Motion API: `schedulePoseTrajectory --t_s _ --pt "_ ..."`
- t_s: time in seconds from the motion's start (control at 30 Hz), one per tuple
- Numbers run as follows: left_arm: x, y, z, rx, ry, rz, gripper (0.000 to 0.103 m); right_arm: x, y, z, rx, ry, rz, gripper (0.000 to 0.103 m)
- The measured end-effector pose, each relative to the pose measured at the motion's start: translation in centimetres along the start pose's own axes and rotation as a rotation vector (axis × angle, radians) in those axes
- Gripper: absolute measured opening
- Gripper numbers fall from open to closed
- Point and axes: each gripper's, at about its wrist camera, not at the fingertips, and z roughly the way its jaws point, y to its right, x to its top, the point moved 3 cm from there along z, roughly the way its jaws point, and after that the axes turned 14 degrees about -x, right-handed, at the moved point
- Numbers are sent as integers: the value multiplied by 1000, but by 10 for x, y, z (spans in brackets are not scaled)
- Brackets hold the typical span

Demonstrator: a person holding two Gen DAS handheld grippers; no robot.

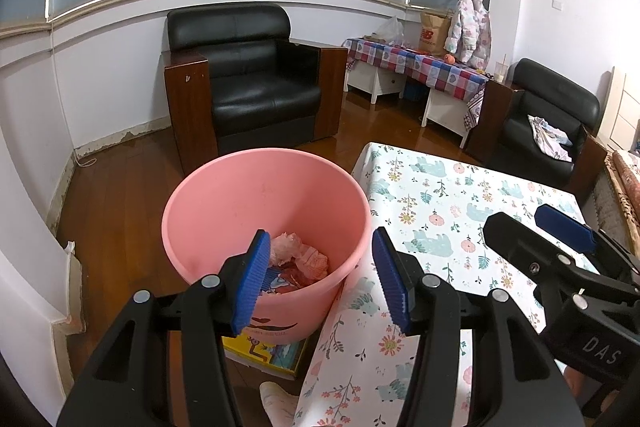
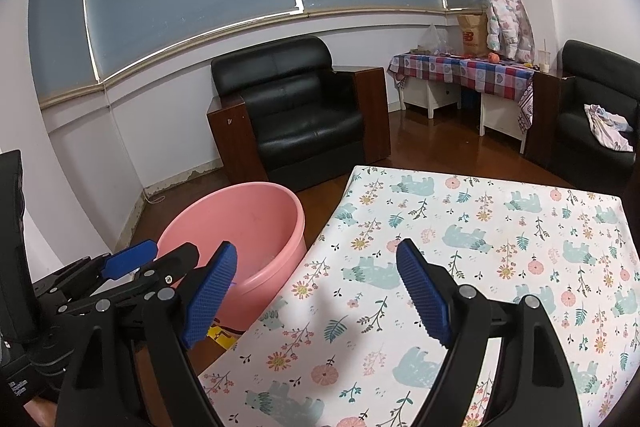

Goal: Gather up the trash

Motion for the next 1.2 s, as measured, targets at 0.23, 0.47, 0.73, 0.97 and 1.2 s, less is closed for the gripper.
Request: schedulePoseTrajectory --t_s 0.23,0.47,0.73,0.97,1.2 --pt "-1 0 0 0 1 -1 53 0 0 -1 1 0 -1 80" --pt "-1 0 0 0 0 -1 53 0 -1 0 1 0 -1 80" --pt "-1 0 0 0 0 1 53 -1 -1 0 1 0 -1 80" --pt "-2 0 -2 0 -1 0 53 -1 -1 0 1 -1 -1 80" --pt "-2 0 -2 1 -2 1 53 -1 -1 0 1 -2 -2 80"
